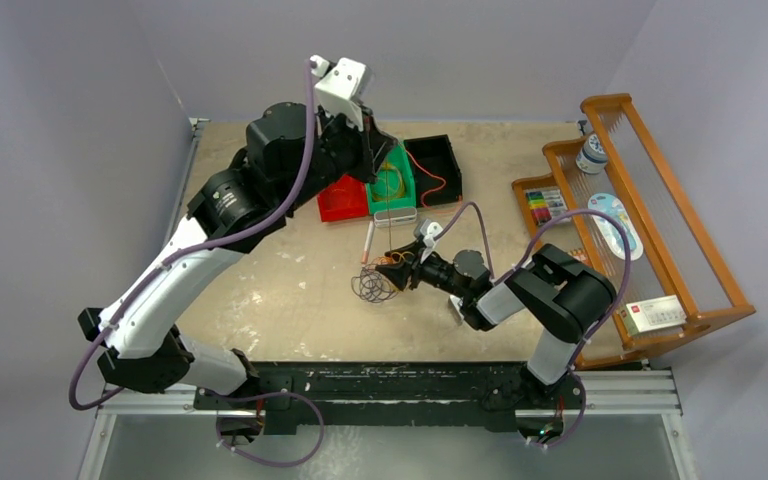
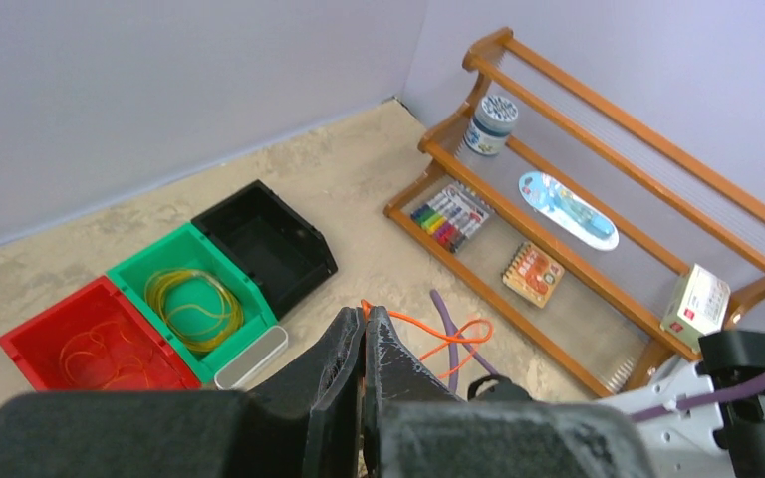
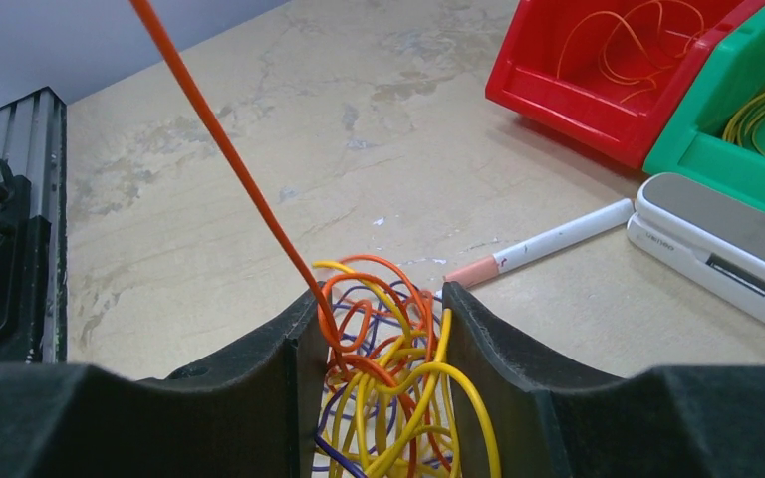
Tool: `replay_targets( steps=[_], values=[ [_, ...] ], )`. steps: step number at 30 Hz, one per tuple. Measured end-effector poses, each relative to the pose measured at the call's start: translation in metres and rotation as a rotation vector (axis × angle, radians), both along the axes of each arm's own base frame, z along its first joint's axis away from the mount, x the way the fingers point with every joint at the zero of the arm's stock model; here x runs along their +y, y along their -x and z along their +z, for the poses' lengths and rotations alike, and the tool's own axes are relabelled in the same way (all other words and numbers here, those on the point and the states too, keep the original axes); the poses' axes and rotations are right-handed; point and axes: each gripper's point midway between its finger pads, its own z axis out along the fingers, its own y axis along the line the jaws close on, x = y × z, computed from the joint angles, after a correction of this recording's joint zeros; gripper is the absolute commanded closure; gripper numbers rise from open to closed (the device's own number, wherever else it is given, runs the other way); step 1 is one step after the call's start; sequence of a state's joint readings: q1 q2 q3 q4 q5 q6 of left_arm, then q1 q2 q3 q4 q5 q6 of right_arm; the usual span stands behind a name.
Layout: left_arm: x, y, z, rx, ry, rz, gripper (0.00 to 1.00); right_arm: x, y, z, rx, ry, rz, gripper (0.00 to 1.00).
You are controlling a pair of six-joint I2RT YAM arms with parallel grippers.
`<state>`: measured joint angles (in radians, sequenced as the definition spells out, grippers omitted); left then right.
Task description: Untangle the cables
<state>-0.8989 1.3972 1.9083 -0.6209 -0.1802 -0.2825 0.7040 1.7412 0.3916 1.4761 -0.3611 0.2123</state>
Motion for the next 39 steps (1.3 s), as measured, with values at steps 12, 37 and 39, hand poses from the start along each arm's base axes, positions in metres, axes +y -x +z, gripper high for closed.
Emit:
replay_targets(
  steps=[12,37,39],
  values=[
    [0.015,-0.017,0.049,-0.096,0.014,0.113,1.0,-0.008,0.004,-0.016,0.074,-0.001,-0.048,0.57],
    [0.065,-0.022,0.125,-0.276,0.094,0.307,1.0,-0.026,0.0,-0.048,0.193,0.059,-0.164,0.91],
    [0.068,-0.023,0.127,-0.286,0.09,0.324,1.0,-0.03,-0.001,-0.054,0.219,0.074,-0.19,0.93]
  ],
)
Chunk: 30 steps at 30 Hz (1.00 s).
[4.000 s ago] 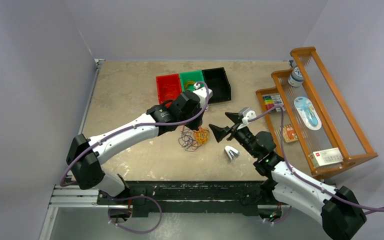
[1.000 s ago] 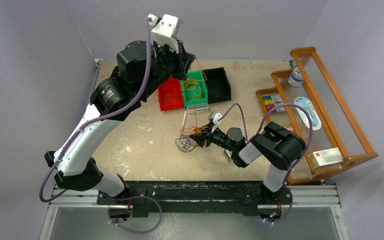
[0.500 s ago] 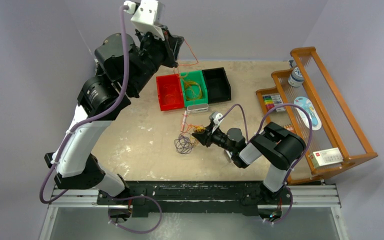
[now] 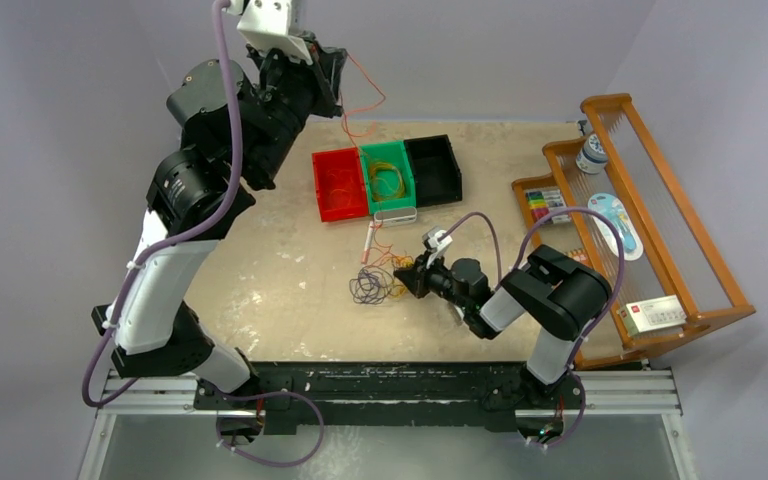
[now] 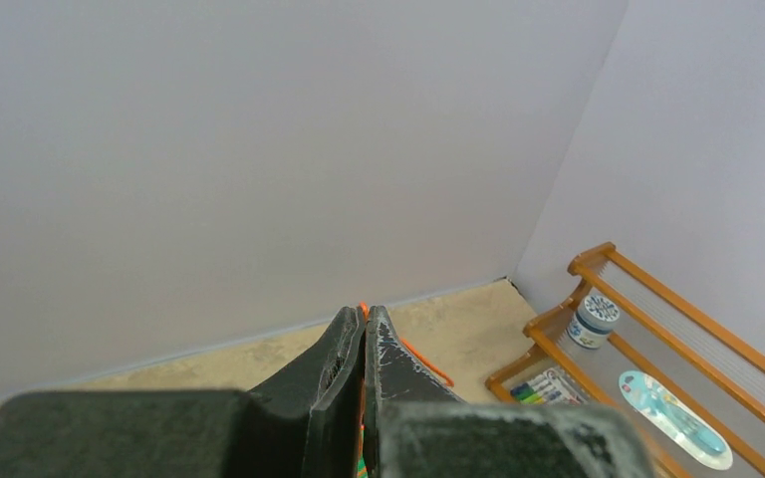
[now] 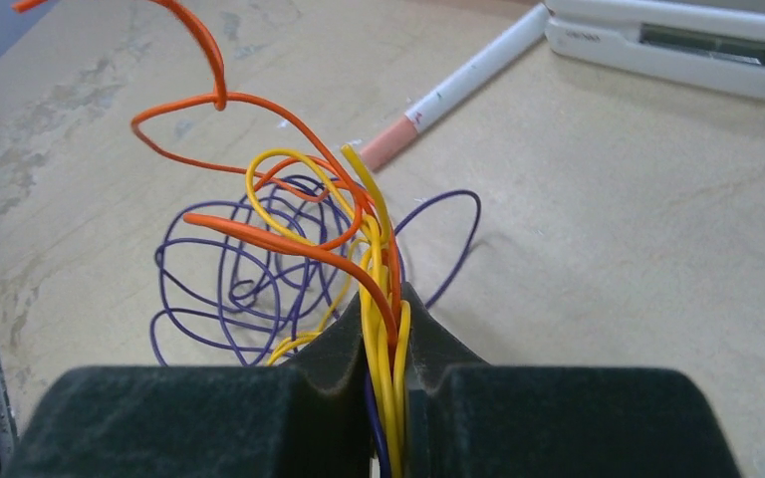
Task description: Untangle the cables
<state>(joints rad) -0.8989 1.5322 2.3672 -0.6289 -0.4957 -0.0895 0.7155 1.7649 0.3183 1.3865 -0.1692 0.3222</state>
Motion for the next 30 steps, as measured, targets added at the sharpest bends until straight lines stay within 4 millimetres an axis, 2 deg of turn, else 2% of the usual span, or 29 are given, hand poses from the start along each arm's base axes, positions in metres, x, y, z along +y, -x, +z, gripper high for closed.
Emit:
replay_targets(
  steps=[9,20,25,30],
  values=[
    [0.021,-0.005,0.025,-0.085,0.002,0.107,1.0,-0.019,0.004,-0.027,0.121,0.041,-0.101,0.96],
    [0.046,-0.002,0.064,-0.22,0.023,0.212,1.0,-0.023,0.004,-0.034,0.172,0.039,-0.137,0.95],
    [0.053,0.001,0.074,-0.251,0.034,0.229,1.0,-0.023,0.005,-0.034,0.177,0.034,-0.135,0.89],
    [0.049,-0.001,0.068,-0.241,0.026,0.223,1.0,-0.022,0.014,-0.032,0.164,0.04,-0.086,0.78]
  ],
)
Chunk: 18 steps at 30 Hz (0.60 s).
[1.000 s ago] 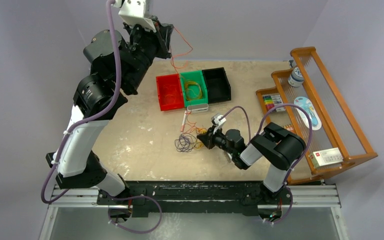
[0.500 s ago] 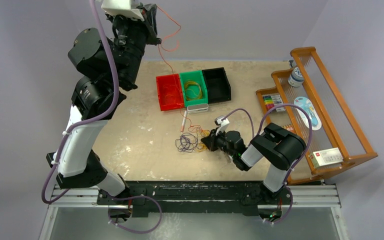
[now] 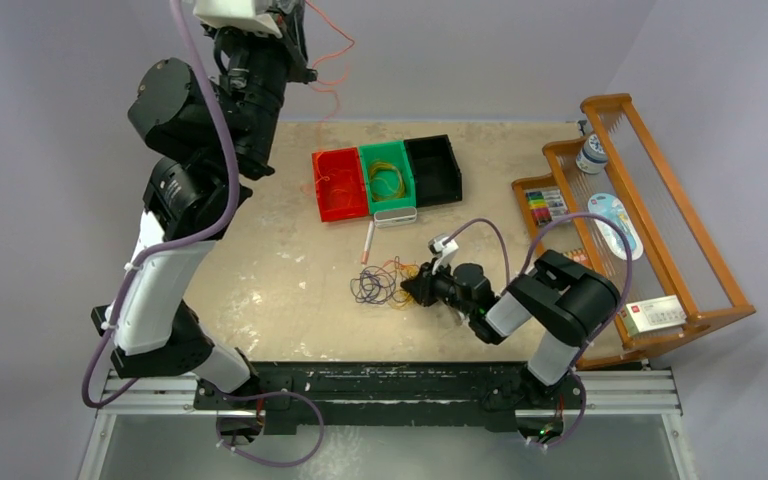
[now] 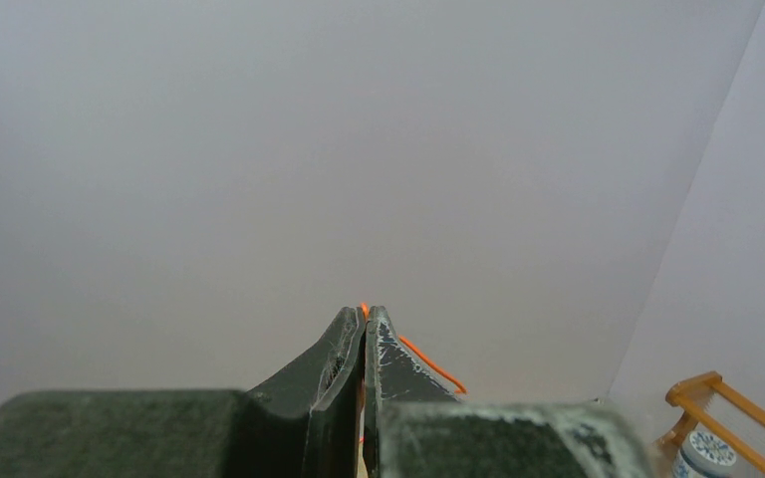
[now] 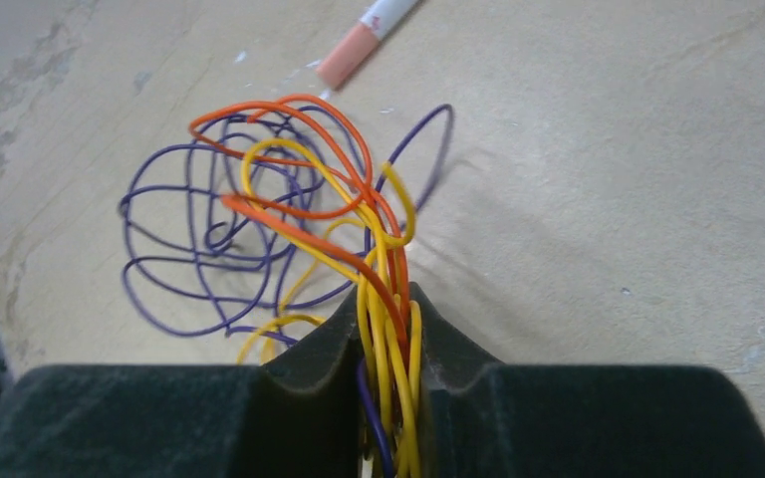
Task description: Untangle the cables
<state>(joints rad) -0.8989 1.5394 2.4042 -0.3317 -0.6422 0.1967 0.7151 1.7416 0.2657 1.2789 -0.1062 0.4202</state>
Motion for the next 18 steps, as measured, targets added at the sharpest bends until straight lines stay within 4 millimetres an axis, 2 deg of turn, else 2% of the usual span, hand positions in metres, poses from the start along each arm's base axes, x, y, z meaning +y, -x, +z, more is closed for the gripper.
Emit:
replay_targets(
  steps=[2,4,9,14,18],
  values=[
    [-0.005,-0.003,-0.007,0.016,-0.011,-0.006,1.0,0.001,0.004,0.007,-0.019,-0.003,0.027,0.7],
    [-0.012,-0.007,-0.016,0.037,-0.025,-0.013,1.0,0.003,0.005,0.024,-0.059,-0.018,0.053,0.59],
    [-0.023,-0.015,-0.035,0.083,-0.067,-0.024,1.0,0.002,0.004,0.081,-0.206,-0.061,0.066,0.37],
    [-0.028,-0.017,-0.041,0.096,-0.069,-0.036,1.0,-0.013,0.007,0.13,-0.33,-0.065,0.038,0.26],
    [-0.031,-0.016,-0.044,0.1,-0.07,-0.052,1.0,-0.024,0.011,0.161,-0.414,-0.067,0.019,0.23]
  ],
)
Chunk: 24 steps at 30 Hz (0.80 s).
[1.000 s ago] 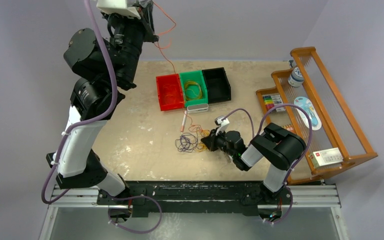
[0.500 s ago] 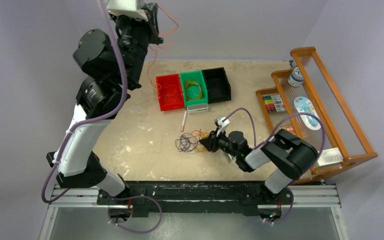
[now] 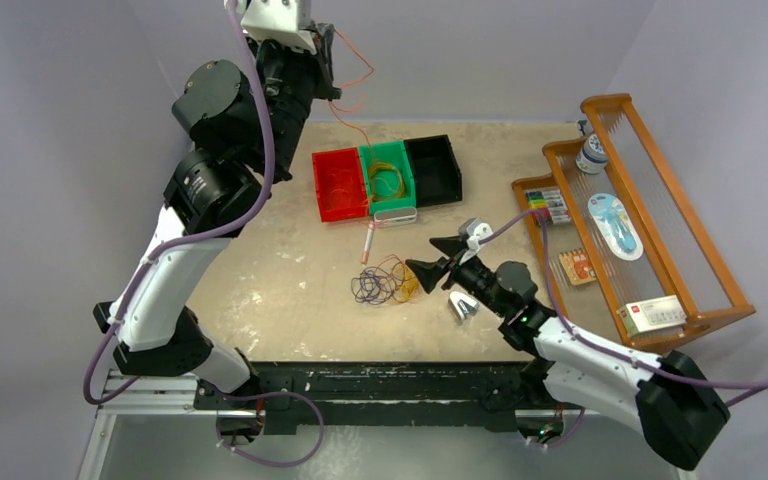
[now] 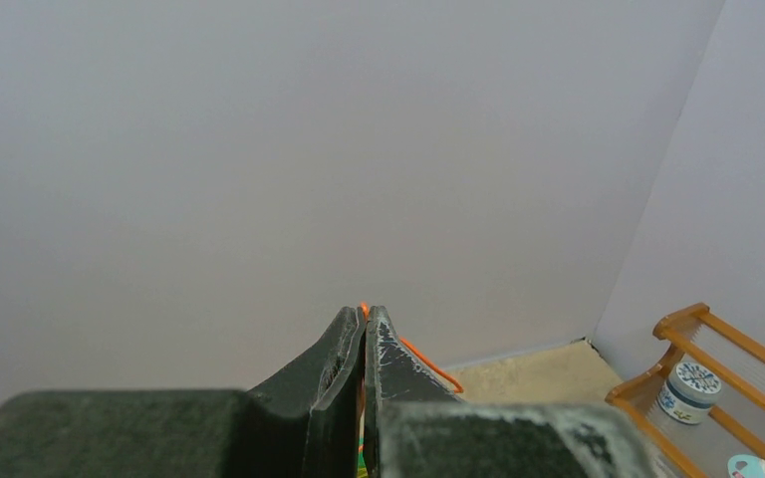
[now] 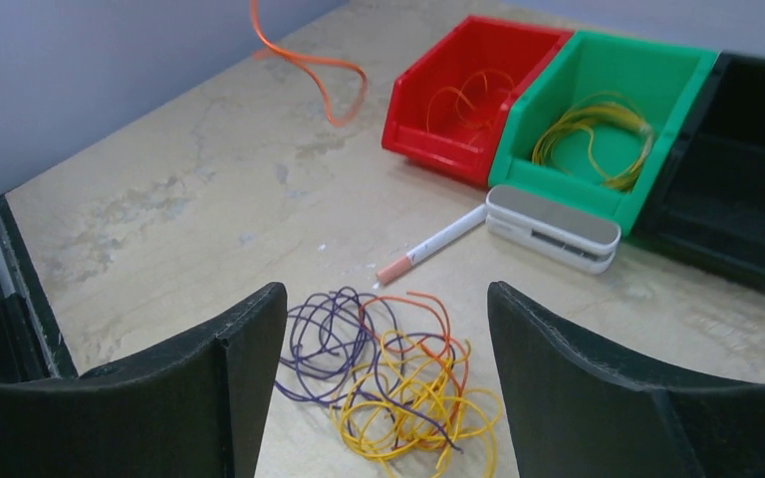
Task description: Untangle the cables
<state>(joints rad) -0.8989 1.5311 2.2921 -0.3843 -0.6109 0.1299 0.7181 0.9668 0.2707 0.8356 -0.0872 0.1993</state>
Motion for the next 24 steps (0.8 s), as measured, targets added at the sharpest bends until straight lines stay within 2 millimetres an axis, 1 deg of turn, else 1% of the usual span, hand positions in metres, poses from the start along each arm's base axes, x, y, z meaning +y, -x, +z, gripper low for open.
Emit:
replay_targets(
  steps=[5,8,10,15,21,24],
  values=[
    [-0.002,0.002,-0.001,0.002,0.01,-0.02,1.0,0.001,-0.004,0.033,-0.1,0.004,0.003,0.24],
    [-0.002,0.004,0.0,0.002,0.015,-0.03,1.0,0.009,-0.011,0.042,-0.145,0.013,0.017,0.24],
    [-0.002,0.006,0.001,0.0,0.024,-0.039,1.0,0.018,-0.017,0.043,-0.168,0.031,0.038,0.23],
    [-0.002,0.007,0.003,-0.003,0.031,-0.051,1.0,0.052,-0.034,0.052,-0.252,0.058,0.13,0.22],
    [-0.004,0.008,0.003,-0.004,0.029,-0.063,1.0,0.082,-0.051,0.074,-0.36,0.06,0.201,0.23],
    [-0.006,0.008,0.001,0.0,0.028,-0.068,1.0,0.094,-0.056,0.082,-0.399,0.059,0.233,0.24]
  ],
)
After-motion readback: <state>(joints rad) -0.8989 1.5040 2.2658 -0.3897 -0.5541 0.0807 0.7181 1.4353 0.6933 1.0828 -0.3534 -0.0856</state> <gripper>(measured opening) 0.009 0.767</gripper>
